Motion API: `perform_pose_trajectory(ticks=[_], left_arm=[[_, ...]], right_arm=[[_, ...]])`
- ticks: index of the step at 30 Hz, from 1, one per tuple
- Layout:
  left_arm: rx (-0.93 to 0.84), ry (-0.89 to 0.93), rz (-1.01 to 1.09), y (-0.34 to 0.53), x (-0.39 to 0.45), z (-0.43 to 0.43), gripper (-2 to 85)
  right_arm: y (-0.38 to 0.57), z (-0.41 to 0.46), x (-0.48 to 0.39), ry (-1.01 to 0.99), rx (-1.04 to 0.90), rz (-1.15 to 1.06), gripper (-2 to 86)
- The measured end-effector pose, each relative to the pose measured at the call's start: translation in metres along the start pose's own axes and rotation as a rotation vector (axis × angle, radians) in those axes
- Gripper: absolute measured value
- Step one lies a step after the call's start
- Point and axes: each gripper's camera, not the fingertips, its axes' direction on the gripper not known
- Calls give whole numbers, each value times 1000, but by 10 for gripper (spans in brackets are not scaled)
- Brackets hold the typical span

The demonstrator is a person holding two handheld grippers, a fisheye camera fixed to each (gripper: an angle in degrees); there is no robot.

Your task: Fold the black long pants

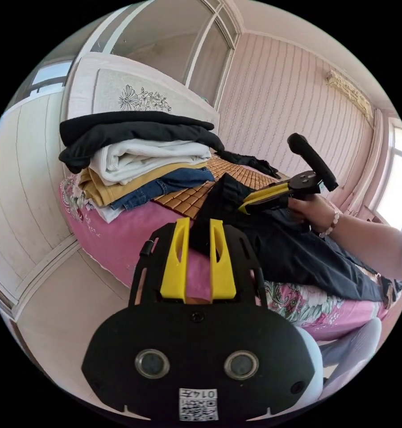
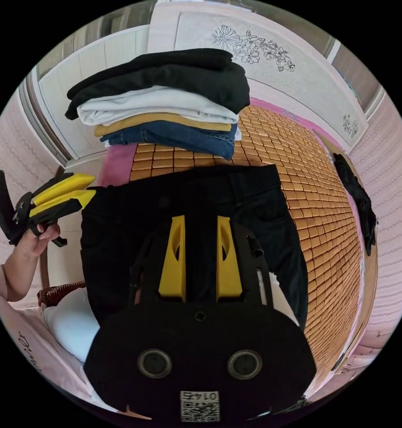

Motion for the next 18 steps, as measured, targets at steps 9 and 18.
perform_pose_trajectory(ticks=[9,18], left_arm=[[-122,79,39,-5,-8,20,-3],[-49,146,65,-21,-10,-11,33]], right_arm=[[0,1,4,-17,51,57,26],[9,-43,3,-26,191,81,17]])
